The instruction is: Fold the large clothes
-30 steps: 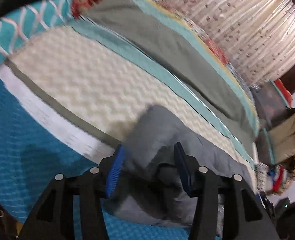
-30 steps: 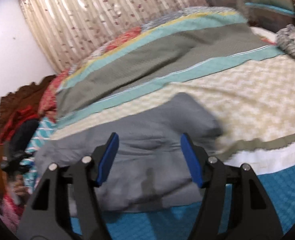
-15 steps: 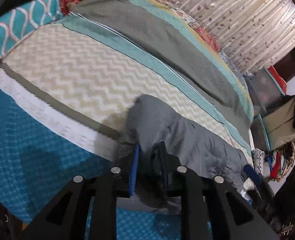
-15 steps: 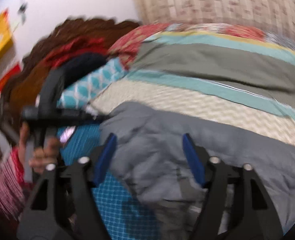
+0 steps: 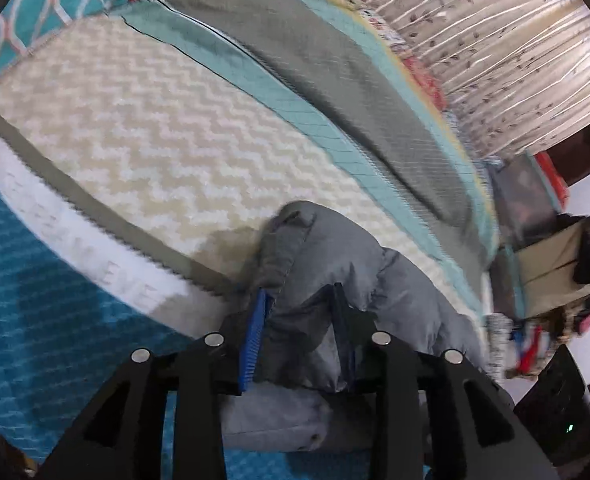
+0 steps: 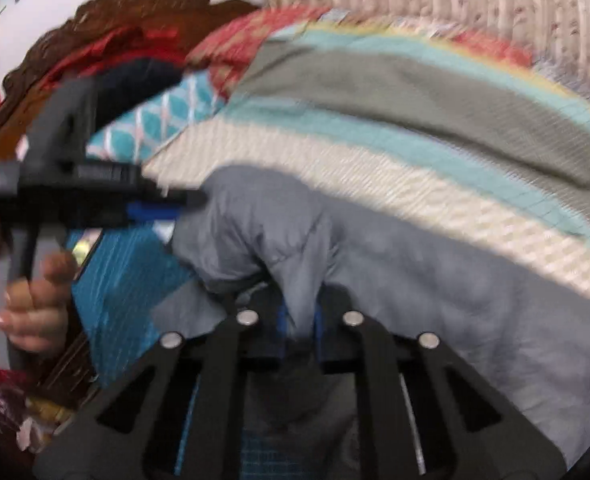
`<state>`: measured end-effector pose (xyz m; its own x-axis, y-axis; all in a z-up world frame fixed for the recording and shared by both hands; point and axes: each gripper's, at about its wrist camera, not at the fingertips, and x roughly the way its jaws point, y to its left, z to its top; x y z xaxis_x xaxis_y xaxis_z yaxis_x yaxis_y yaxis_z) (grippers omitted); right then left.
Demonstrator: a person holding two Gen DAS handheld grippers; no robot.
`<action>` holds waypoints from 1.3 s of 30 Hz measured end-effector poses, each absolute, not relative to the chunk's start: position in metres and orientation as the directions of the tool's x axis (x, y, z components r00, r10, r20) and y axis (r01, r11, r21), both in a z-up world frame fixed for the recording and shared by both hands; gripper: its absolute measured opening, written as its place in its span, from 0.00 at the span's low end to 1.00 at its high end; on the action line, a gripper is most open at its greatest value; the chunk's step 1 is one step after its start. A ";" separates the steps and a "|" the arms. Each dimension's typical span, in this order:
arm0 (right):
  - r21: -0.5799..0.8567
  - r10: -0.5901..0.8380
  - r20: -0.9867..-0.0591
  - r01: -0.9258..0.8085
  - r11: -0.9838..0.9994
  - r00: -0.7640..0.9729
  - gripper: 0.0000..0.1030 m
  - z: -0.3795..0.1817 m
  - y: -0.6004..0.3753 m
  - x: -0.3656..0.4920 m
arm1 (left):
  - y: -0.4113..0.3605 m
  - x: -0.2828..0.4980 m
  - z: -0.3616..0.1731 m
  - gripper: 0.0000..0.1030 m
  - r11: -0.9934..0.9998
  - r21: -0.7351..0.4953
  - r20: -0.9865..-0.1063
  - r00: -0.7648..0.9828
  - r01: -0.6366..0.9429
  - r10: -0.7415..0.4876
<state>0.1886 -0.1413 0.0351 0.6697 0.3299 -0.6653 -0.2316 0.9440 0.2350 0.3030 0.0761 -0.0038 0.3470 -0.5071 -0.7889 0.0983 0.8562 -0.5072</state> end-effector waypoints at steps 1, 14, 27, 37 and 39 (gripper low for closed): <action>0.224 0.319 -0.655 -0.227 0.948 0.685 0.08 0.042 -0.147 0.186 | 0.073 0.301 -0.001 0.40 0.837 -0.536 -0.767 0.351 0.111 -0.538; 0.387 0.296 -0.447 -0.115 0.915 0.844 0.08 0.113 -0.228 0.178 | -0.025 0.262 0.016 0.41 0.688 -0.662 -0.649 0.233 0.297 -0.724; 0.461 0.560 -0.588 -0.327 0.825 0.584 0.11 0.026 -0.117 0.191 | 0.082 0.227 -0.038 0.41 0.788 -0.601 -0.740 0.278 0.136 -0.612; 0.503 0.561 -0.719 -0.250 0.828 0.411 0.13 -0.057 -0.093 0.212 | 0.085 0.246 0.025 0.41 0.806 -0.555 -0.701 0.406 0.206 -0.587; 0.511 0.568 -0.712 -0.250 0.822 0.412 0.16 -0.052 -0.096 0.207 | 0.047 0.260 0.027 0.41 0.814 -0.517 -0.717 0.385 0.266 -0.581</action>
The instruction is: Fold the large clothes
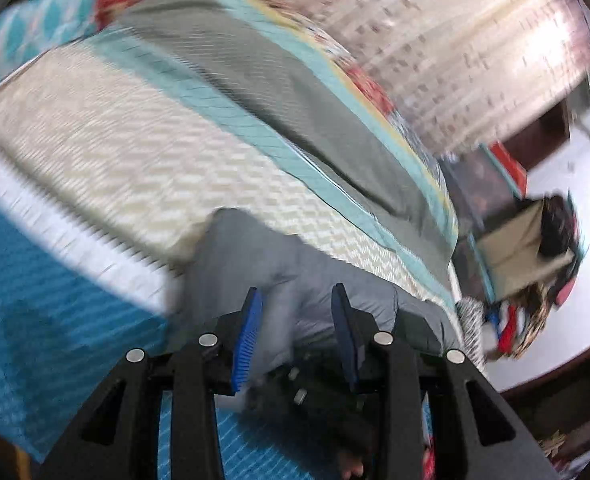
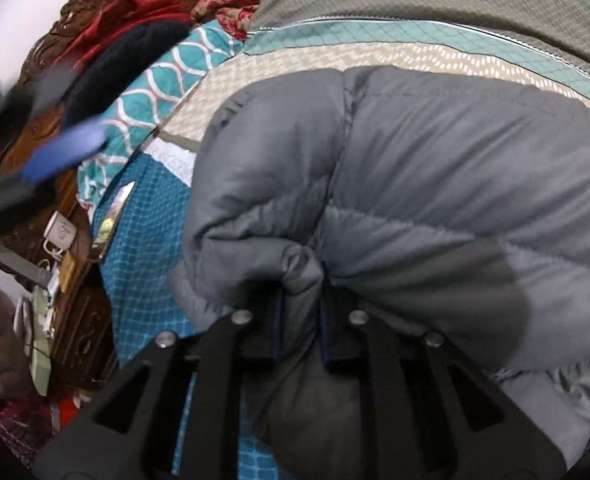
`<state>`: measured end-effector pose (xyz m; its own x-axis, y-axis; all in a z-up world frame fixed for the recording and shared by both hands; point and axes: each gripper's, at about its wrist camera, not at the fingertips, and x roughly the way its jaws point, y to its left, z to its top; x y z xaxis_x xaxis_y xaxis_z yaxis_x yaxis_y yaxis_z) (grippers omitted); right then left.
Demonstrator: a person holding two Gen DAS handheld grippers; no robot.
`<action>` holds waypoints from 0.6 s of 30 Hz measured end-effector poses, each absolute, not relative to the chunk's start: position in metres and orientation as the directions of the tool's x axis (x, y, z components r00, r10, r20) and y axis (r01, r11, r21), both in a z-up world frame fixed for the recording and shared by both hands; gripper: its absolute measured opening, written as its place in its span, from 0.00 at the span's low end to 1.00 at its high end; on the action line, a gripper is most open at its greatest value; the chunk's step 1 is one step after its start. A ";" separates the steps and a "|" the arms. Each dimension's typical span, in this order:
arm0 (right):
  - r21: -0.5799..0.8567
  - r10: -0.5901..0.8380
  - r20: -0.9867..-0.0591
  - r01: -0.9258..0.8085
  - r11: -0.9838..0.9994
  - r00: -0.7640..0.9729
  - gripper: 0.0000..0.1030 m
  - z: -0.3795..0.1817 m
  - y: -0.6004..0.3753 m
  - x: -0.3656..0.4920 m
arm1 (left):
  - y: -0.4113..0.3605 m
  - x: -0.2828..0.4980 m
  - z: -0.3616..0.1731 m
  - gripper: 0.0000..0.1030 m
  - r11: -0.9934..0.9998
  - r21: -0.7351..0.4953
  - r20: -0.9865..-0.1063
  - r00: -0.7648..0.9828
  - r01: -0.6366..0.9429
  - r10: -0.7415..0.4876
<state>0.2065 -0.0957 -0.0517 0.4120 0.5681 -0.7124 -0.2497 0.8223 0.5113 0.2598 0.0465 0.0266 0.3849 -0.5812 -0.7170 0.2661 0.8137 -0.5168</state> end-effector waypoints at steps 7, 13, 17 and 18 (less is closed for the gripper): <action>0.496 0.533 -0.615 -0.240 0.834 0.582 0.48 0.008 -0.154 0.131 | -0.007 0.282 0.000 0.41 0.803 -0.506 -0.757 0.284 0.316 -0.589; 0.242 0.168 -0.623 -0.016 0.970 0.764 0.48 0.031 -0.254 0.093 | -0.033 0.271 -0.015 0.41 0.851 -0.337 -0.819 0.321 0.403 -0.476; 0.279 0.120 -0.728 0.131 0.951 0.675 0.48 -0.020 -0.304 0.108 | -0.030 0.270 -0.035 0.41 0.903 -0.186 -0.867 0.368 0.387 -0.337; 0.314 0.162 -0.775 0.149 0.938 0.611 0.48 -0.048 -0.307 0.115 | -0.030 0.270 -0.043 0.40 0.908 -0.158 -0.881 0.361 0.387 -0.307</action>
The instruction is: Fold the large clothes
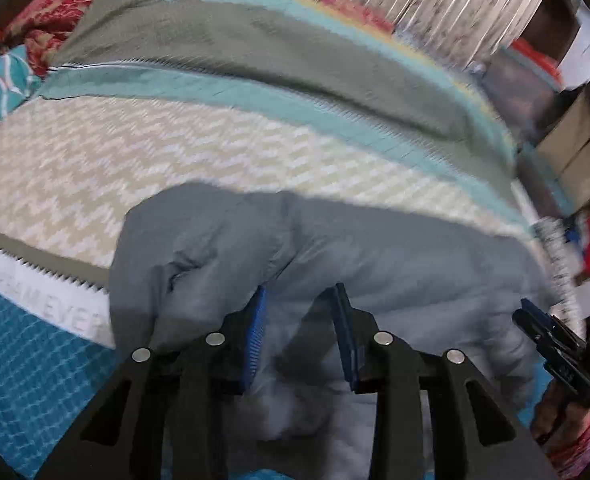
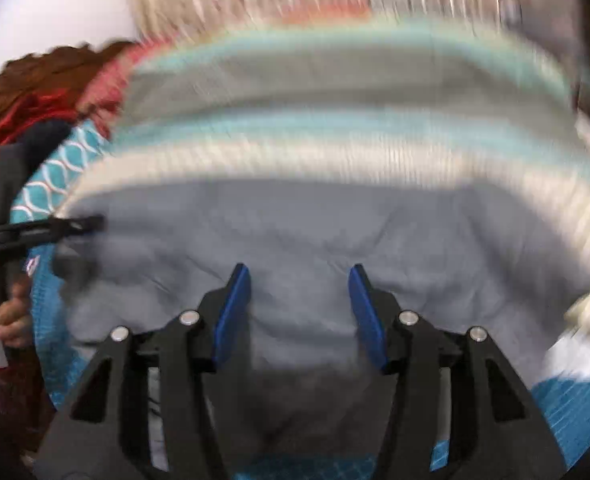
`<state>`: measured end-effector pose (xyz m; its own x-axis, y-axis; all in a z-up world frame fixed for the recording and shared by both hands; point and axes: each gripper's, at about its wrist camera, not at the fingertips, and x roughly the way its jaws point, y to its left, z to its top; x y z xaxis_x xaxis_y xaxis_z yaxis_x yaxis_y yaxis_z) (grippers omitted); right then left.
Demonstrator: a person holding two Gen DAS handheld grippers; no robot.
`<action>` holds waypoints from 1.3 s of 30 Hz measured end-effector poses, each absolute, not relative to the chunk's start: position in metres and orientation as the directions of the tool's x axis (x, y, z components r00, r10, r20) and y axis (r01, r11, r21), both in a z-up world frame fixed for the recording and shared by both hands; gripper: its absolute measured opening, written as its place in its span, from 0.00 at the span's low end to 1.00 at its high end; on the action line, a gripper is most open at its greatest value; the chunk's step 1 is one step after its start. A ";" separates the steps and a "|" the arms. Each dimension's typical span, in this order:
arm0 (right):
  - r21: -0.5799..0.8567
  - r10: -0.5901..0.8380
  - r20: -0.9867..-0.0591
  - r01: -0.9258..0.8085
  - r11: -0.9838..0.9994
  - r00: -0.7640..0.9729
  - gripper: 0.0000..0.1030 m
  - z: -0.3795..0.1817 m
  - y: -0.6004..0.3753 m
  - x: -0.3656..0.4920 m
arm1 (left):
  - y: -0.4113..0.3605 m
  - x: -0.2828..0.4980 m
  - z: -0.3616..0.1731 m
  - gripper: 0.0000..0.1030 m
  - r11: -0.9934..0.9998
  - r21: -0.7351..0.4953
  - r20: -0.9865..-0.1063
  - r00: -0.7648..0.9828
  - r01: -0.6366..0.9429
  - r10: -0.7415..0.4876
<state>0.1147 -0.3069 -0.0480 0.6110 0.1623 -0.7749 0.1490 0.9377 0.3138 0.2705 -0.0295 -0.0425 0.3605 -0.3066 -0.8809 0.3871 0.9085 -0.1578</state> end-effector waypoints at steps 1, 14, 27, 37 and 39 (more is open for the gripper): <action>0.330 0.186 -0.786 0.146 0.933 0.589 0.49 -0.061 -0.308 0.119 | -0.029 0.271 -0.048 0.37 0.910 -0.143 -0.889 0.354 0.389 -0.291; 0.359 0.151 -0.688 0.152 0.921 0.710 0.56 -0.032 -0.342 0.074 | -0.030 0.235 -0.011 0.33 0.912 -0.080 -0.860 0.434 0.402 -0.267; 0.048 -0.133 -0.758 0.258 0.965 0.639 0.79 -0.046 -0.407 0.074 | -0.126 0.187 -0.040 0.33 0.812 -0.080 -0.872 0.354 0.579 -0.338; 0.395 0.112 -0.682 0.235 0.888 0.723 0.08 -0.019 -0.413 0.065 | -0.121 0.196 -0.057 0.33 0.839 -0.084 -0.900 0.321 0.538 -0.296; 0.702 0.286 -0.533 0.228 0.675 0.796 0.08 -0.020 -0.433 0.052 | -0.117 0.201 -0.059 0.33 0.851 -0.109 -0.901 0.310 0.514 -0.303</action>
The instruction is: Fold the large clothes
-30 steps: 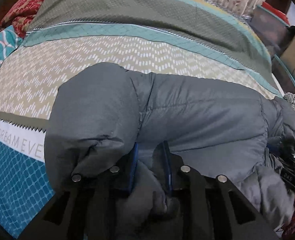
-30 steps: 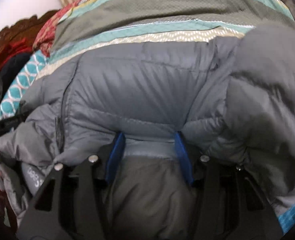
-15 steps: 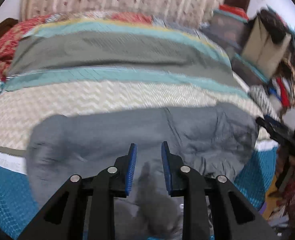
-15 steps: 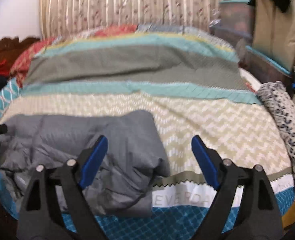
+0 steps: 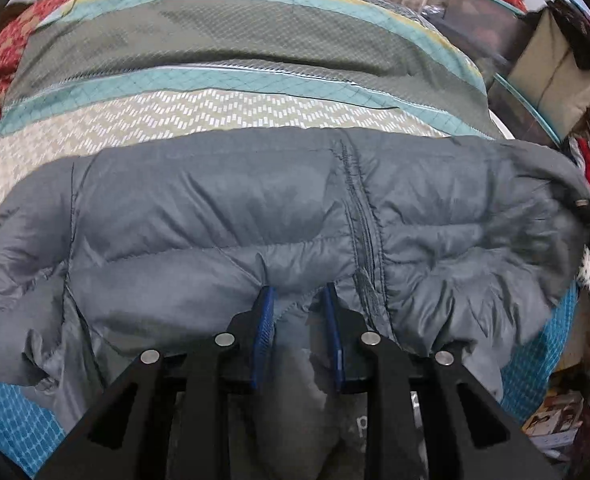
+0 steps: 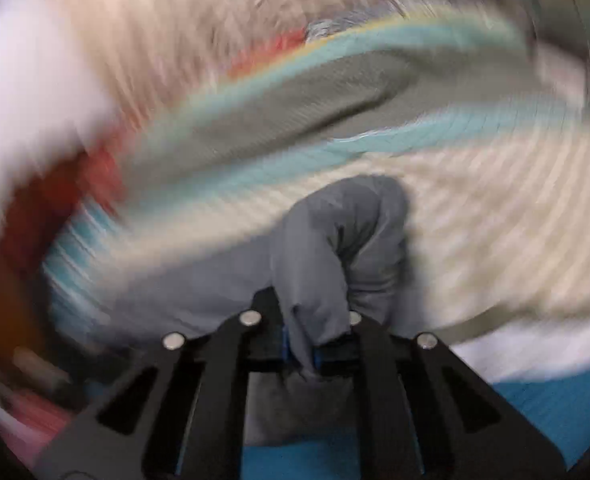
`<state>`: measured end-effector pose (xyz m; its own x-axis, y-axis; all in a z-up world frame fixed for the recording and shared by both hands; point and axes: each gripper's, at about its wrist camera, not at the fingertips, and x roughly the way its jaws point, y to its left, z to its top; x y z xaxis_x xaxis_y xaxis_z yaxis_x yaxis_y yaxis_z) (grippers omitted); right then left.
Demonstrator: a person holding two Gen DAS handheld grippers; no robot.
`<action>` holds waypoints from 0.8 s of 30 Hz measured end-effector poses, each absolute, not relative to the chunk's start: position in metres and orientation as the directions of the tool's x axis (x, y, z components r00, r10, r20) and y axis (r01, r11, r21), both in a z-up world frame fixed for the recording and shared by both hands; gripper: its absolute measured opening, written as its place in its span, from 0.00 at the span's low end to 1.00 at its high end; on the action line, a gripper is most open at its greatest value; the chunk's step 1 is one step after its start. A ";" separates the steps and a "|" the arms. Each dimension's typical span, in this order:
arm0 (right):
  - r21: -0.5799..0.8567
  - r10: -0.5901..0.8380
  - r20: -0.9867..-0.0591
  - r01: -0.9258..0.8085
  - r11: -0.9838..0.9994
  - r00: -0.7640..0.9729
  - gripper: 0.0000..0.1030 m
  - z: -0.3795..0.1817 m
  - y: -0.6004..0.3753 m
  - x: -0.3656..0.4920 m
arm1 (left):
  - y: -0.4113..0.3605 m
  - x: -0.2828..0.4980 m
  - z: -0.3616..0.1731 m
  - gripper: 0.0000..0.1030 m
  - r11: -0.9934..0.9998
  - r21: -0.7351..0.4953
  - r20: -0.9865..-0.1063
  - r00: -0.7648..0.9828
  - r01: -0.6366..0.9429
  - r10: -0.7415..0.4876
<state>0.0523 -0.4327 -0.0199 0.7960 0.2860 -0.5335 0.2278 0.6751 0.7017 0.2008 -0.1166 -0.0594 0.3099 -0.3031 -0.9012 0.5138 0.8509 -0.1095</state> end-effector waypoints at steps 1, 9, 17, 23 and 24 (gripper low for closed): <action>0.835 0.362 -0.427 0.207 0.510 0.829 0.08 -0.032 -0.441 0.045 | -0.117 0.202 -0.061 0.33 0.855 -0.121 -0.902 0.304 0.504 -0.307; 0.850 0.351 -0.522 0.439 0.292 0.777 0.07 -0.161 -0.472 0.016 | -0.125 0.206 -0.075 0.33 0.853 -0.110 -0.916 0.280 0.511 -0.286; 0.782 0.334 -0.602 0.450 0.432 0.725 0.20 -0.135 -0.466 0.025 | -0.123 0.198 -0.046 0.33 0.841 -0.064 -0.909 0.316 0.538 -0.271; 0.684 0.192 -0.598 0.370 0.629 0.778 0.71 -0.072 -0.470 0.004 | -0.051 0.215 0.049 0.58 0.876 -0.023 -0.795 0.522 0.482 -0.308; 0.662 0.177 -0.600 0.360 0.657 0.780 0.71 -0.065 -0.471 0.005 | -0.040 0.223 0.054 0.63 0.890 -0.010 -0.790 0.542 0.456 -0.287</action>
<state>0.0052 -0.4708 -0.0649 0.7800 0.1775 -0.6001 0.3603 0.6568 0.6625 0.2226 -0.0403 0.0544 0.5423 -0.2873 -0.7895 0.4562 0.8898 -0.0105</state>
